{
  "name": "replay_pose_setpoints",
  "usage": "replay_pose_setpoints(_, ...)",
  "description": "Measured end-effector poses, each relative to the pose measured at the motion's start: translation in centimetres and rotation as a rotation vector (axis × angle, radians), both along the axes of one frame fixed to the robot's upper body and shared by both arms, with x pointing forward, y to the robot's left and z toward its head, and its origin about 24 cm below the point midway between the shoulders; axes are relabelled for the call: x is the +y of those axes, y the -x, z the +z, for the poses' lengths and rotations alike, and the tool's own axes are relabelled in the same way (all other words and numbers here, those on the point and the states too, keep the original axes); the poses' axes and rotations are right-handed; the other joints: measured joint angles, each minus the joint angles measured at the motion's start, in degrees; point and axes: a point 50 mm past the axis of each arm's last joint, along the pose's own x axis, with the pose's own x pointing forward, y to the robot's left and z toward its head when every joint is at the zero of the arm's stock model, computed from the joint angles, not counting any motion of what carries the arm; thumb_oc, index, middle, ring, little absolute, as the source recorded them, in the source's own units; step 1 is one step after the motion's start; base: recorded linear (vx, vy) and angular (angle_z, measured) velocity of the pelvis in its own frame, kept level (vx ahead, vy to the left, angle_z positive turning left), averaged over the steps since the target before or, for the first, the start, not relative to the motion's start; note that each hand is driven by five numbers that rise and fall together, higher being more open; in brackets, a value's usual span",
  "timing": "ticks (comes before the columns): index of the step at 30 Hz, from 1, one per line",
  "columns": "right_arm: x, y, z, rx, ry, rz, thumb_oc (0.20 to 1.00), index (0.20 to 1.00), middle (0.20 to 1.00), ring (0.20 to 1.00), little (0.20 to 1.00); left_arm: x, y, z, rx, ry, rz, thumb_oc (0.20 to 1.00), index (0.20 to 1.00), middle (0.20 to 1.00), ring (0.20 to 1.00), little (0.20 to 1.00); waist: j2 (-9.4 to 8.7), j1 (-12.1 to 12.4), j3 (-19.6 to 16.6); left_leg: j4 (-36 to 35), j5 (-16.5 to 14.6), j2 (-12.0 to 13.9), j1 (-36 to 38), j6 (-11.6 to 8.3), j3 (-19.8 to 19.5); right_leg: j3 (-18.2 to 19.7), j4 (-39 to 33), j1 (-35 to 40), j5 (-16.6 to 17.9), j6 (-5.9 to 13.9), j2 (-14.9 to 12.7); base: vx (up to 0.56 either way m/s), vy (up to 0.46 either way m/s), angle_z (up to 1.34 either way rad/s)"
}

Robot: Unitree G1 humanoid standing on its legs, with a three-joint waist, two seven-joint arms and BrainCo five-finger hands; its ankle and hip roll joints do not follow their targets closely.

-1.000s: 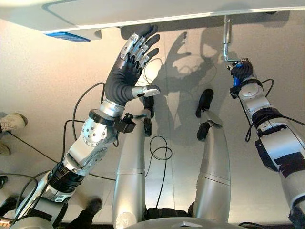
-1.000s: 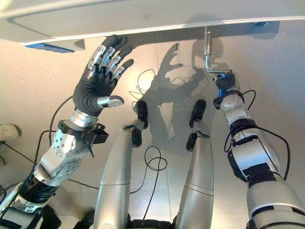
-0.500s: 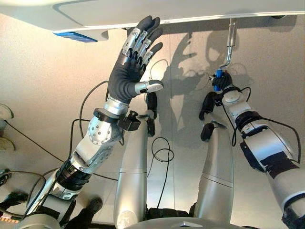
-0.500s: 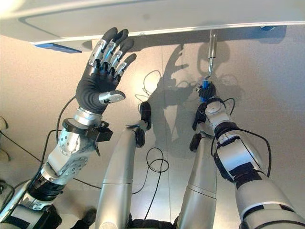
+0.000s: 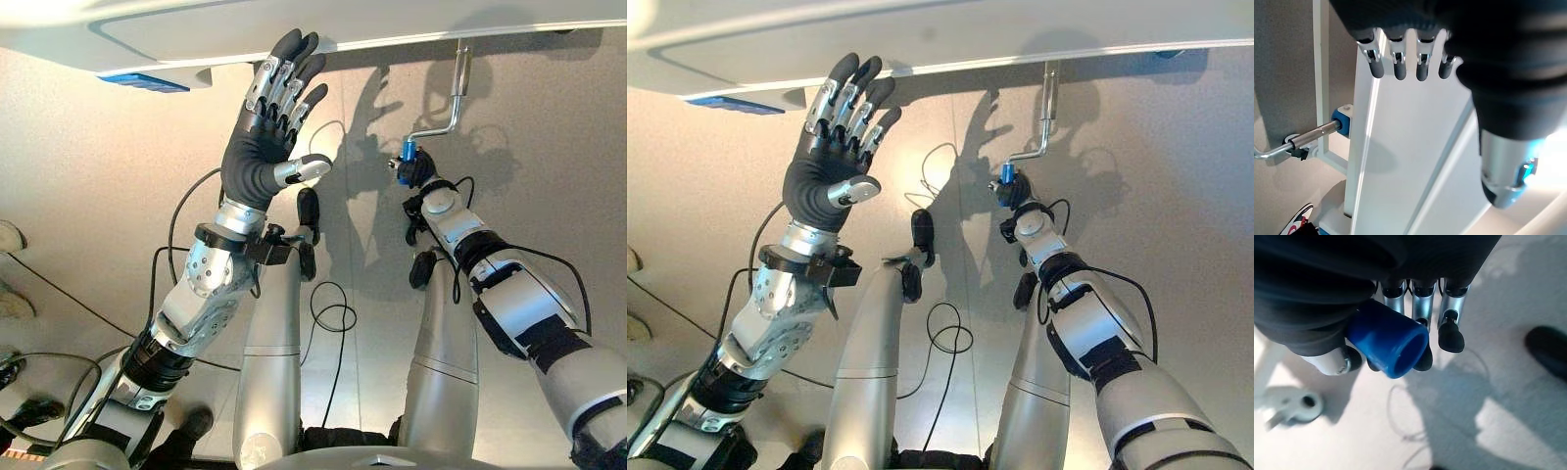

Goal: Raise the hospital bed

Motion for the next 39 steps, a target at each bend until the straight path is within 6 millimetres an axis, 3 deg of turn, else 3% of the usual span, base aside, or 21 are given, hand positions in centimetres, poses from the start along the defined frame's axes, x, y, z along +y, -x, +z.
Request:
replay_pose_setpoints(4,1.7,1.1,0.5,-0.049,-0.034,0.113,0.2,0.2,0.2,0.2,0.2,0.2,-0.1,0.0,0.002,0.006,0.012,1.0,1.0,1.0,1.0,1.0,0.01,-0.2,0.0,0.1,0.0,0.5,0.1,-0.18,0.0,0.0,0.1,-0.1,-0.1,-0.25,0.6,0.0,0.005,-0.04)
replay_pose_setpoints(11,2.5,3.4,1.2,-0.094,-0.152,0.283,0.2,0.2,0.2,0.2,0.2,0.8,-0.2,-0.1,0.009,0.012,0.04,1.0,1.0,1.0,1.0,1.0,0.06,-0.2,0.0,0.2,0.0,0.8,0.1,-0.65,0.0,-0.1,1.1,-0.5,-0.6,-0.79,0.8,0.0,0.0,0.0)
replay_pose_setpoints(22,1.8,7.0,2.5,-0.128,-0.418,0.458,0.2,0.2,0.2,0.2,0.2,1.7,-0.2,-0.6,0.02,-0.029,0.078,1.0,1.0,1.0,1.0,1.0,0.08,-0.4,0.0,0.2,0.0,0.7,0.1,-0.64,0.0,-0.1,1.0,-0.5,-0.6,-0.75,0.7,0.0,0.0,0.0)
replay_pose_setpoints(28,1.1,9.0,3.4,-0.181,-0.637,0.514,0.2,0.2,0.2,0.2,0.2,2.5,-0.1,-1.0,0.036,-0.021,0.107,1.0,1.0,1.0,1.0,1.0,0.05,-1.7,0.0,0.5,-0.1,0.6,-0.1,-0.69,0.0,-0.1,1.0,-0.4,-0.7,-0.47,0.6,0.0,0.0,0.0)
replay_pose_setpoints(39,-0.8,10.6,4.2,-0.256,-0.812,0.504,0.2,0.2,0.2,0.2,0.2,3.8,0.1,-1.4,0.046,-0.011,0.149,1.0,1.0,1.0,1.0,1.0,-0.01,-3.0,0.1,1.2,-0.3,0.3,-0.6,-0.22,-0.5,0.0,0.9,-0.4,-0.4,0.05,0.5,0.0,0.0,0.0)
